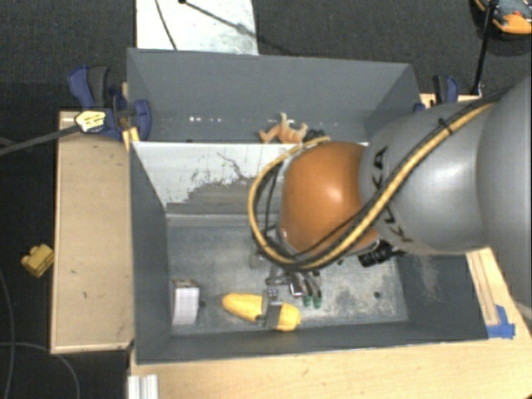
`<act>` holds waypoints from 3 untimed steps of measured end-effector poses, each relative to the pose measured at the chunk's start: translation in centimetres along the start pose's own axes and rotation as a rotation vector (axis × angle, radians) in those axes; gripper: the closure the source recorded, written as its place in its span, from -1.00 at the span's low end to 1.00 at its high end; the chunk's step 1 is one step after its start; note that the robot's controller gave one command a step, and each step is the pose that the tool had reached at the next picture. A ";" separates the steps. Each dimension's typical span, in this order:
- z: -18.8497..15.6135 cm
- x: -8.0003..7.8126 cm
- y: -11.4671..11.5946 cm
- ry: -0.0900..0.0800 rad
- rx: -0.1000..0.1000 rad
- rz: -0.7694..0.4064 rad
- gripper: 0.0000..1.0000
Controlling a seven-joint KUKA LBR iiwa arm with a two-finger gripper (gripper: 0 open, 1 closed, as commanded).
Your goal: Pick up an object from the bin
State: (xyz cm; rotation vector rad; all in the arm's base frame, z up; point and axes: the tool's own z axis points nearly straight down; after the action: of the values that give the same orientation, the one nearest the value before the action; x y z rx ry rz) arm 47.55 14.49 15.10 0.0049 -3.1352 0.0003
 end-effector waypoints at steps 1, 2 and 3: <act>-0.4 -0.2 -0.1 -0.008 -0.001 0.005 -1.00; 1.4 -0.4 -0.4 -0.015 -0.003 -0.049 -1.00; 7.9 -0.5 -1.3 -0.012 -0.001 -0.099 -1.00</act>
Offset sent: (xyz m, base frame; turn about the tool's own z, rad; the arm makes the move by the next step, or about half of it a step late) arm 0.0022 -0.0142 -0.0650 -0.1545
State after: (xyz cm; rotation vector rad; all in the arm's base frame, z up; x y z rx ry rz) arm 47.98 13.19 7.22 0.1609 -3.1426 -0.0024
